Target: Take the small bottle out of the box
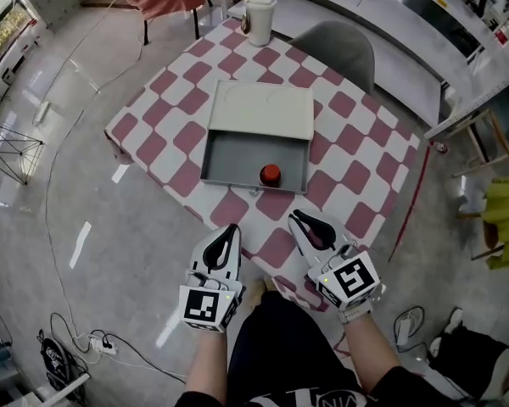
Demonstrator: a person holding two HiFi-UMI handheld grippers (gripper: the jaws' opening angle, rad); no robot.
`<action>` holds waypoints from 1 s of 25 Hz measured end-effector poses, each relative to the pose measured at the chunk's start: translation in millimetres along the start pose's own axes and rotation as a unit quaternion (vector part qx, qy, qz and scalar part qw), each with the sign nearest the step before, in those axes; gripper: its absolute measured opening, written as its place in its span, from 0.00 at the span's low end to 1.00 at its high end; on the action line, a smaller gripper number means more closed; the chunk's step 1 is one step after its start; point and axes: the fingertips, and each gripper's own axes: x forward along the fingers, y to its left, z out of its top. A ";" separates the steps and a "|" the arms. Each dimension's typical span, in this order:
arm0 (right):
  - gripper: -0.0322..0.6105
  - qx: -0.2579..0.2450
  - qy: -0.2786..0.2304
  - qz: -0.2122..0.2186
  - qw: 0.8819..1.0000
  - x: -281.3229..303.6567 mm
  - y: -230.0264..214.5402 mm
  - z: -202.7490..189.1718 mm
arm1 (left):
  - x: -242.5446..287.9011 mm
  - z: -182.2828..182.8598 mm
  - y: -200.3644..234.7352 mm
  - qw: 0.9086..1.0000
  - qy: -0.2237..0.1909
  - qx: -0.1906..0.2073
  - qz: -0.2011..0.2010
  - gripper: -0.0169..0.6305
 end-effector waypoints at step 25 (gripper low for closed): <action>0.28 -0.048 0.076 0.004 0.996 70.1 -34.6 2.2 | 43.4 -18.6 15.6 0.999 0.038 0.009 0.006 0.05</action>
